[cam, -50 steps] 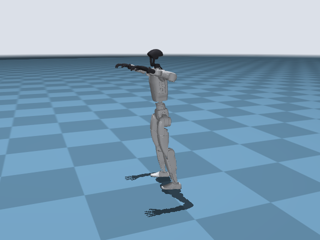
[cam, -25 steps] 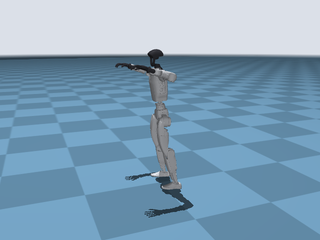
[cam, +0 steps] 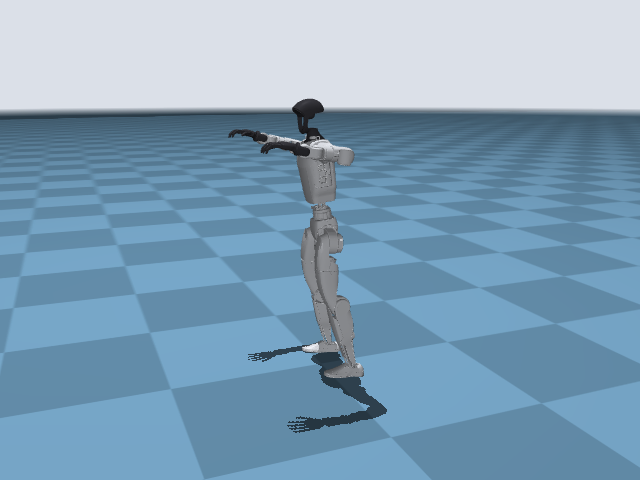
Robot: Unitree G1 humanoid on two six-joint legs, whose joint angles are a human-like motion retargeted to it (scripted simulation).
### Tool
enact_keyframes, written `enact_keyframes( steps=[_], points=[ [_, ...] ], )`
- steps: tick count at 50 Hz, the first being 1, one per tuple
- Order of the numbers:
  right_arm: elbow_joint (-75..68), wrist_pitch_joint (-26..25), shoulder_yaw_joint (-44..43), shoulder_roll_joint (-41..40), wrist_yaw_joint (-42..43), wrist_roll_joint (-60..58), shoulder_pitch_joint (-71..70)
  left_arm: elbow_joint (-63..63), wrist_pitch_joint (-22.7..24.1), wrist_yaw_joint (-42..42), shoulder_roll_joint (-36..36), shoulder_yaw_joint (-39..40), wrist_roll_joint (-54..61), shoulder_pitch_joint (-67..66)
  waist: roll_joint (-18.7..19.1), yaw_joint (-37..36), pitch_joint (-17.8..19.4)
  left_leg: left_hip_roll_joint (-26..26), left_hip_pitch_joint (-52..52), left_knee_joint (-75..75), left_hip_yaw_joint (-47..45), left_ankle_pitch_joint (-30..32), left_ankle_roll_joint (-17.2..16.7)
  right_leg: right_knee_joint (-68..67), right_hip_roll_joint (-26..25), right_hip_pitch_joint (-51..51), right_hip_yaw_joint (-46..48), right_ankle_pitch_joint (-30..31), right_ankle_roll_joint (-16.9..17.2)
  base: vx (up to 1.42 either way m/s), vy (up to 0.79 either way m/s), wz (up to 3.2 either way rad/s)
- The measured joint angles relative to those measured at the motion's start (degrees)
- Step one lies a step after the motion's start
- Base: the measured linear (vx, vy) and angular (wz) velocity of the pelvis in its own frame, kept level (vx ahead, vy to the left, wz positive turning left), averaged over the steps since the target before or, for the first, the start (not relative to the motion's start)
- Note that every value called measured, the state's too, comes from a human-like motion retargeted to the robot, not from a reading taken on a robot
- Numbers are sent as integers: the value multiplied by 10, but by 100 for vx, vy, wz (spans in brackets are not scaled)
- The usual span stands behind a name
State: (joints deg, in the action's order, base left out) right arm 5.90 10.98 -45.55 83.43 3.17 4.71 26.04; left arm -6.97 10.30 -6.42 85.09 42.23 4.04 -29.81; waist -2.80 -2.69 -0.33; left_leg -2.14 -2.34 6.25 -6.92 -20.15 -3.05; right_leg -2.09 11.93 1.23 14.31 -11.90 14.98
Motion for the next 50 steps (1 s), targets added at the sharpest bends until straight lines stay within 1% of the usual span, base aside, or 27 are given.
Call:
enact_keyframes(
  steps=[2, 5, 10, 12, 13, 15, 18, 20, 22, 25, 27, 30, 34, 37, 40, 43, 45, 47, 48, 50],
  points=[
    [10, 3, 36, -19, 8, 27, -17, -12, 1, 4, -11, -43, 7, 15, -3, -3, 16, 0, -3, 1, -2, 2, 2, -1, 0, 4, -4, 1, -1, -10, -1, -12],
    [26, 7, 116, -55, 16, 59, -50, -26, -1, 9, -33, -125, 3, 51, -10, -5, 44, 0, -10, 2, -5, 7, 2, -2, -1, 13, -8, 4, 0, -13, -3, -10],
    [31, 0, 299, -143, 25, 80, -122, -13, -10, 5, -104, -318, -2, 159, -24, -3, 103, -14, -34, -1, -4, 19, -7, 6, -19, 35, -8, 12, 0, -18, -12, 0],
    [14, -11, 377, -192, 27, 89, -153, 11, -22, 0, -148, -408, -12, 221, -28, -2, 132, -17, -49, -2, 1, 26, -8, 10, -23, 47, -5, 18, -4, -18, 0, 22],
    [-1, -20, 414, -221, 21, 94, -166, 27, -34, 1, -174, -454, -32, 253, -29, 1, 145, -2, -53, -3, 7, 27, 5, 8, -5, 49, -1, 17, -17, -12, 24, 43],
    [-38, -32, 483, -279, 19, 100, -191, 68, -50, 1, -231, -542, -58, 320, -31, 2, 177, 5, -70, -4, 15, 34, 11, 9, 3, 60, 5, 21, -23, -17, 14, 41],
    [-113, -43, 573, -359, 24, 88, -231, 148, -63, 5, -323, -650, -95, 412, -30, -5, 238, 7, -91, -7, 22, 49, 9, 9, 4, 79, 11, 30, -26, -24, 0, 24],
    [-170, -46, 632, -405, 33, 65, -270, 207, -71, 5, -380, -705, -122, 464, -28, -9, 287, 5, -99, -10, 23, 57, 9, 3, 2, 90, 9, 36, -31, -24, -1, 5],
    [-224, -50, 698, -441, 46, 35, -306, 262, -80, 1, -428, -750, -152, 488, -29, -6, 299, 3, -129, -3, 23, 61, 12, -11, 1, 125, 3, 39, -39, -23, -1, 0],
    [-285, -55, 782, -485, 72, -5, -363, 324, -96, -14, -475, -800, -203, 512, -38, 13, 301, 2, -205, 57, 24, 49, 17, -56, 7, 195, -6, 27, -51, -20, 0, 10],
    [-290, -53, 809, -499, 90, -27, -384, 332, -101, -34, -483, -820, -228, 518, -41, 26, 301, 0, -274, 133, 25, 28, 14, -111, 15, 251, -12, 7, -59, -16, 3, 14],
    [-257, -41, 816, -496, 124, -70, -389, 298, -92, -85, -473, -834, -245, 510, -37, 33, 301, -12, -385, 269, 26, -13, 4, -234, 24, 354, -25, -42, -73, -11, 5, -1],
    [-166, -3, 790, -459, 197, -129, -362, 210, -49, -186, -432, -825, -245, 470, -34, 33, 301, -30, -536, 464, 24, -66, -4, -429, 40, 503, -54, -129, -95, -6, 4, -4],
    [-76, 37, 735, -423, 260, -137, -321, 144, -4, -275, -405, -788, -239, 426, -27, 36, 301, -37, -644, 601, 30, -110, -8, -581, 54, 615, -77, -192, -115, -1, 1, 6],
    [26, 70, 656, -394, 309, -118, -258, 68, 36, -350, -390, -730, -223, 371, -12, 41, 301, -39, -752, 738, 42, -149, -12, -736, 73, 726, -98, -241, -127, -1, 4, 27],
    [120, 93, 585, -378, 355, -106, -186, -11, 55, -407, -377, -680, -215, 313, 4, 45, 301, -41, -857, 873, 55, -175, -19, -878, 89, 826, -122, -290, -140, 1, 2, 20],
    [170, 106, 559, -366, 385, -101, -124, -57, 58, -441, -370, -660, -215, 257, -5, 44, 301, -49, -876, 956, 46, -205, -21, -971, 91, 864, -162, -330, -147, 6, 0, -10],
    [215, 122, 545, -346, 413, -98, -53, -97, 62, -475, -362, -641, -216, 179, -21, 41, 301, -65, -876, 1041, 37, -241, -23, -1062, 82, 886, -203, -364, -151, 7, 1, -52],
    [236, 130, 541, -332, 427, -96, -18, -116, 64, -492, -358, -629, -218, 136, -22, 39, 301, -74, -876, 1085, 44, -258, -24, -1100, 75, 887, -212, -376, -151, 3, 6, -82],
    [272, 146, 529, -299, 453, -95, 54, -153, 72, -524, -346, -608, -223, 47, -16, 28, 301, -94, -876, 1167, 65, -286, -25, -1165, 54, 887, -223, -381, -149, -4, 9, -94]
  ],
)
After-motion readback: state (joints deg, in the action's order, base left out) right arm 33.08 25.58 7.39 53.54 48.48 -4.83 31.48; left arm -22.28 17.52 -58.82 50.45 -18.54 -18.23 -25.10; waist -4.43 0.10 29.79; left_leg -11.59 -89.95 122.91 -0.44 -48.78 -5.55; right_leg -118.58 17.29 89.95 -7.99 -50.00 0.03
